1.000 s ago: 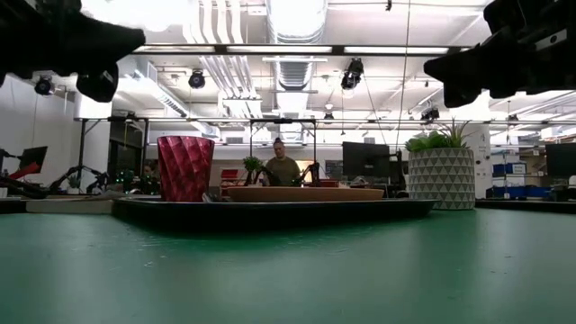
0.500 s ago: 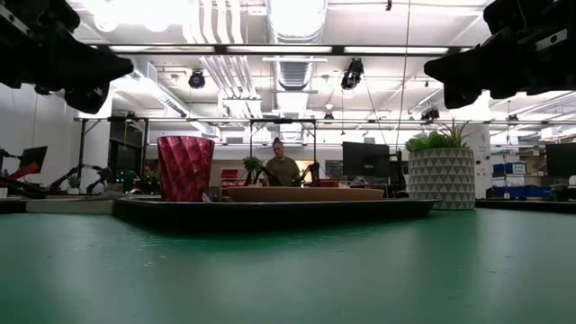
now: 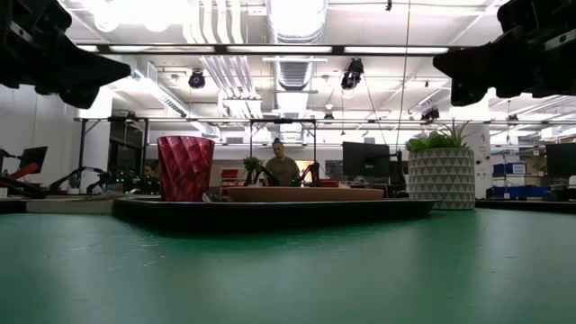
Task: Pick and place plate/cup/fork/spoon on tray
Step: Return to Home Position
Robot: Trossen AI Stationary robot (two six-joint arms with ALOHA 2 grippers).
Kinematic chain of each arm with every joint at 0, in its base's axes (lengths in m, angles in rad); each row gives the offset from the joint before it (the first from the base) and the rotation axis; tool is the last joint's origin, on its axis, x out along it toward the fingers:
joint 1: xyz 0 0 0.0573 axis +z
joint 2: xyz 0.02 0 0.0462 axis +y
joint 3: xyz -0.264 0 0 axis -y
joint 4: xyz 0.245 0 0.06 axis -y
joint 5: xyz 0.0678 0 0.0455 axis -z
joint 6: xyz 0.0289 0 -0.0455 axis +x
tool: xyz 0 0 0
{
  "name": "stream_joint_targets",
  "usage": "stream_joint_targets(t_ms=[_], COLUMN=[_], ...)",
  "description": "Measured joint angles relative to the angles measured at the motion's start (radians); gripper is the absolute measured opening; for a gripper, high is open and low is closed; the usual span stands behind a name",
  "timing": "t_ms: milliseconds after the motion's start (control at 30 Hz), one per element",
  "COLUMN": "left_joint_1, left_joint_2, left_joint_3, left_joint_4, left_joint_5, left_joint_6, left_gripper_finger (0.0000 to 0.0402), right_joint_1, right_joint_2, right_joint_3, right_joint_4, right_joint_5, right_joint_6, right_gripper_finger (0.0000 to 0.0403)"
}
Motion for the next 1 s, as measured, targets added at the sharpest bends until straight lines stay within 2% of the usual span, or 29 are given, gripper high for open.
stream_joint_targets(t_ms=[333,433,567,800,867,1000], left_joint_1=[0.001,0.005,0.023,0.034,0.034,0.035], left_joint_2=[-0.109,-0.114,-0.096,-0.093,-0.092,-0.081], left_joint_3=[0.004,0.004,-0.009,-0.014,-0.016,-0.027], left_joint_4=[0.018,0.019,0.031,0.042,0.058,0.058], left_joint_5=[-0.07,-0.172,-0.411,-0.421,-0.464,-0.624], left_joint_6=[0.148,0.17,0.154,0.134,0.125,0.063], left_gripper_finger=[0.0,0.0,0.0,0.0,0.0,0.0], right_joint_1=[0.0,0.0,0.0,0.0,0.0,0.0], right_joint_2=[0.001,0.001,0.0,0.0,0.0,0.0], right_joint_3=[0.0,-0.001,-0.001,-0.001,-0.001,-0.002], right_joint_4=[0.002,0.003,0.005,0.032,0.032,0.032], right_joint_5=[0.0,0.0,0.0,0.0,0.001,0.0], right_joint_6=[0.003,0.002,-0.015,-0.045,-0.058,-0.059], right_gripper_finger=[0.0009,0.0009,0.0009,0.0009,0.0009,0.0009])
